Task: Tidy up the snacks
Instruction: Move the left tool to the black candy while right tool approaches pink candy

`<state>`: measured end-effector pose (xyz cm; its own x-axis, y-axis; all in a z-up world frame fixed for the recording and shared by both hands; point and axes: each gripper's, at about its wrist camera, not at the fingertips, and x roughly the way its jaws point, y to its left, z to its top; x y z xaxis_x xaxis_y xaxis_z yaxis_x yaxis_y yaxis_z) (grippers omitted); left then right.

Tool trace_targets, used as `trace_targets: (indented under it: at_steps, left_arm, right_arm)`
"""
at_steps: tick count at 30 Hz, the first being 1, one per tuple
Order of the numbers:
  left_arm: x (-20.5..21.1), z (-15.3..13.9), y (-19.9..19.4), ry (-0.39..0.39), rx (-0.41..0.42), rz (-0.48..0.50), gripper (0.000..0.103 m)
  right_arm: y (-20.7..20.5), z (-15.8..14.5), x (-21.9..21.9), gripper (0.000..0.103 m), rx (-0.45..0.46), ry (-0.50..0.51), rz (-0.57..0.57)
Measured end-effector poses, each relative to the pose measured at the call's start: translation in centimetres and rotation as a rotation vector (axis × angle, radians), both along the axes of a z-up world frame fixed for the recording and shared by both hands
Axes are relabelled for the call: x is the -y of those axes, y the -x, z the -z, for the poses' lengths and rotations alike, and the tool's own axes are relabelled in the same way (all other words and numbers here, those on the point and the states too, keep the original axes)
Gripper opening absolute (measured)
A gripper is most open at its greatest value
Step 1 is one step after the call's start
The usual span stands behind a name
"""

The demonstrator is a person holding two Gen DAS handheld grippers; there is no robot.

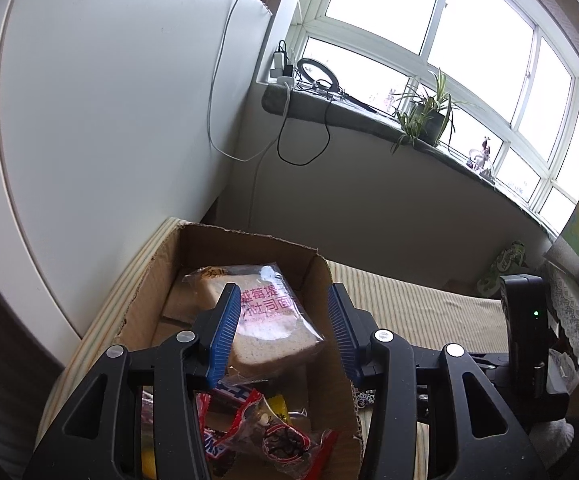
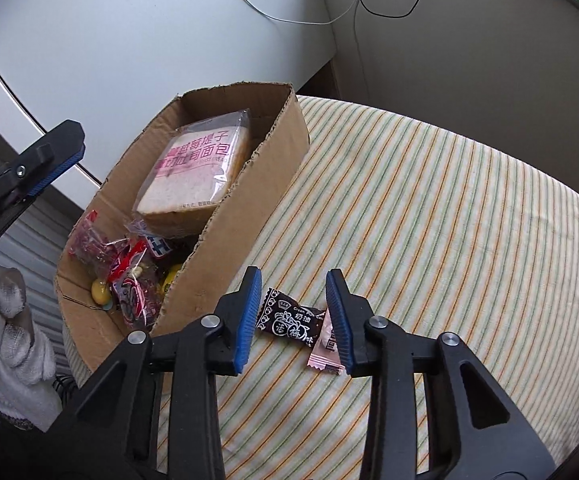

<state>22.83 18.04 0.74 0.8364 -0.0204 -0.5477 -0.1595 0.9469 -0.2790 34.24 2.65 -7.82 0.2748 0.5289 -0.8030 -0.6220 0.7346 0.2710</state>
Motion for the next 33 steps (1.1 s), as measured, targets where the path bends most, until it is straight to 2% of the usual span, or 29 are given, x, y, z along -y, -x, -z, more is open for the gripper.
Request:
trace_targets:
  at_steps: [11,15,19,24,30,33]
  left_arm:
    - [0.7,0.0,0.0,0.010,-0.005,0.024,0.044]
    - [1.2,-0.2,0.1,0.016,-0.005,0.040,0.044]
    - [1.9,-0.3,0.1,0.015,-0.005,0.059,0.044]
    - [3.7,0.0,-0.3,0.006,-0.019,0.101,0.044]
    - [7.3,0.6,-0.8,-0.003,-0.047,0.211,0.044]
    - [9.2,0.9,-0.8,-0.010,-0.053,0.265,0.044]
  right_arm:
    - [0.6,2.3,-2.7,0.030,0.010,0.109,-0.086]
    - [1.7,2.8,-2.6,0.026,0.064,0.169,-0.115]
    - [2.4,2.9,-0.9,0.021,0.079,0.193,-0.117]
    - [3.2,3.1,2.4,0.021,0.072,0.178,-0.088]
    - [3.7,3.3,6.0,0.021,0.066,0.164,-0.054]
    - [3.6,2.9,7.2,0.029,0.058,0.151,-0.057]
